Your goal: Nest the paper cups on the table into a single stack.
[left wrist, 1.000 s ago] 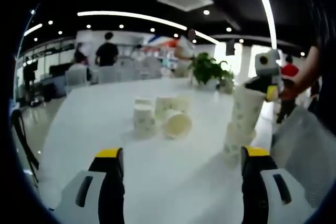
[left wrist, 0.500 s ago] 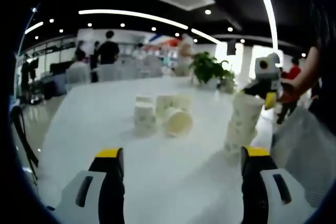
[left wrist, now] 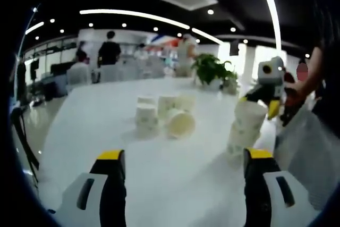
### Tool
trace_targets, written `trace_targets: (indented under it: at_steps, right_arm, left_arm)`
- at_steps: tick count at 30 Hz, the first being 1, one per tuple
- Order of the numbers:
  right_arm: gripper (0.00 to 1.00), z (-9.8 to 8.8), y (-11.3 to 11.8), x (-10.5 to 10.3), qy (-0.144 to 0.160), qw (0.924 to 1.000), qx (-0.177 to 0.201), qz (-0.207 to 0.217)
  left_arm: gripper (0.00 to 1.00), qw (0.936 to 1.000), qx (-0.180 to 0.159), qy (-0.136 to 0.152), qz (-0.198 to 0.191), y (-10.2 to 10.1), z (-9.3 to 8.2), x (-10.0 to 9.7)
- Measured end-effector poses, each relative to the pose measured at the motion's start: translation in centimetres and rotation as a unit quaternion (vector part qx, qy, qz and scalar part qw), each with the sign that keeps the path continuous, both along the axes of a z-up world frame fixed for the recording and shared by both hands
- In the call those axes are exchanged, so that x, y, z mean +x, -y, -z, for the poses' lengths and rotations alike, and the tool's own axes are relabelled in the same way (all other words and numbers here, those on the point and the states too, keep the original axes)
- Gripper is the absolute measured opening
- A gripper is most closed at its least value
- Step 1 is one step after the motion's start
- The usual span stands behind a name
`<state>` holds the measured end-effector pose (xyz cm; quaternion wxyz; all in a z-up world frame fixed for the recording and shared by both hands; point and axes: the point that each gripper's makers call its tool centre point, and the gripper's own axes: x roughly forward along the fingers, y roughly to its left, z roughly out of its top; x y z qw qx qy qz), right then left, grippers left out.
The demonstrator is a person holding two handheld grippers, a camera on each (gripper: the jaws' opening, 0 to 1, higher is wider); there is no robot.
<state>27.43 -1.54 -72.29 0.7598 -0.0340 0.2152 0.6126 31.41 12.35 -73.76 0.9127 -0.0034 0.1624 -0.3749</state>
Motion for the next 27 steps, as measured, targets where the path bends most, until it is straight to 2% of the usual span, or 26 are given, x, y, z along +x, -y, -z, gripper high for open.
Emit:
trace_targets:
  at_steps: [11, 18, 27]
  right_arm:
    - [0.46, 0.5, 0.4, 0.0, -0.001, 0.9999, -0.011, 0.000]
    - [0.47, 0.4, 0.9, 0.3, 0.009, 0.9998, -0.017, 0.008]
    - [0.44, 2.4, 1.7, 0.6, 0.014, 0.9982, -0.055, 0.020]
  left_arm:
    - [0.90, 1.0000, -0.001, 0.000, -0.002, 0.0, -0.1, 0.0]
    - [0.90, 1.0000, -0.001, 0.002, -0.001, -0.1, -0.1, 0.0]
    - [0.90, 1.0000, -0.002, 0.001, 0.000, -0.2, -0.2, -0.3]
